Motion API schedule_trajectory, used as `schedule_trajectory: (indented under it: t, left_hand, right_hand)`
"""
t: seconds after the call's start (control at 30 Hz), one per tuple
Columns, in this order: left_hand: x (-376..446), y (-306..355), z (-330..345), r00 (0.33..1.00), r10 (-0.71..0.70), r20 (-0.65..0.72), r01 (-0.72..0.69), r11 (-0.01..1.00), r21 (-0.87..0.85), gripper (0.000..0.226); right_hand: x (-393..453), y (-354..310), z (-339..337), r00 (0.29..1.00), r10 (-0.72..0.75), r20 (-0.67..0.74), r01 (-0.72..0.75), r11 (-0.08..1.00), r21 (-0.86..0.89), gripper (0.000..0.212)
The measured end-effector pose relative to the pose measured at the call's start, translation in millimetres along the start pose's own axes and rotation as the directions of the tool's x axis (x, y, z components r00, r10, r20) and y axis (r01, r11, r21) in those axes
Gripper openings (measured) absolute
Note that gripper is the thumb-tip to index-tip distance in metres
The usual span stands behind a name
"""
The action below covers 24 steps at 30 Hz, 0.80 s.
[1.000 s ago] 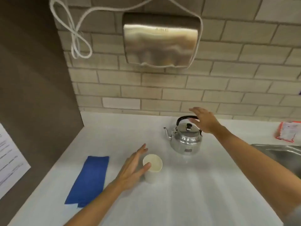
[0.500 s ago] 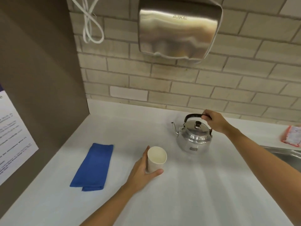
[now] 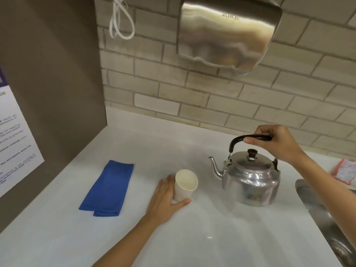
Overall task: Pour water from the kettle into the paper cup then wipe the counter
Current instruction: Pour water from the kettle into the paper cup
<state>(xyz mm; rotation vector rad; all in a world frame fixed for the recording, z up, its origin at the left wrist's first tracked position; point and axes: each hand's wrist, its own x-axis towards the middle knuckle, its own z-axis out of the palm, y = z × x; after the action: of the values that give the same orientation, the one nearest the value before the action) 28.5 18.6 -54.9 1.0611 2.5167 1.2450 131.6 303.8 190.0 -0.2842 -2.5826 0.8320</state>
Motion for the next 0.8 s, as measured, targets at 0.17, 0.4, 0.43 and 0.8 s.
schedule_trajectory:
  t: [0.17,0.4,0.43,0.8]
  left_hand:
    - [1,-4,3,0.998,0.060,-0.037,-0.059,0.998,0.035,0.094]
    - [4,-8,6,0.997,0.074,-0.025,-0.071,0.990,0.124,0.102]
    - [4,-8,7,0.997,0.072,-0.017,-0.069,0.988,0.136,0.103]
    - [4,-8,7,0.996,0.088,0.016,-0.090,0.980,0.180,0.099]
  right_hand:
    - [-13,-18,6,0.994,-0.046,0.099,0.041,0.998,0.045,0.027]
    - [-15,-34,24,0.977,-0.072,0.202,0.075,0.997,-0.009,0.029]
    - [-15,-35,26,0.974,-0.076,0.215,0.081,0.997,-0.015,0.028]
    - [-10,-48,33,0.947,-0.145,0.287,0.179,0.979,-0.097,0.029]
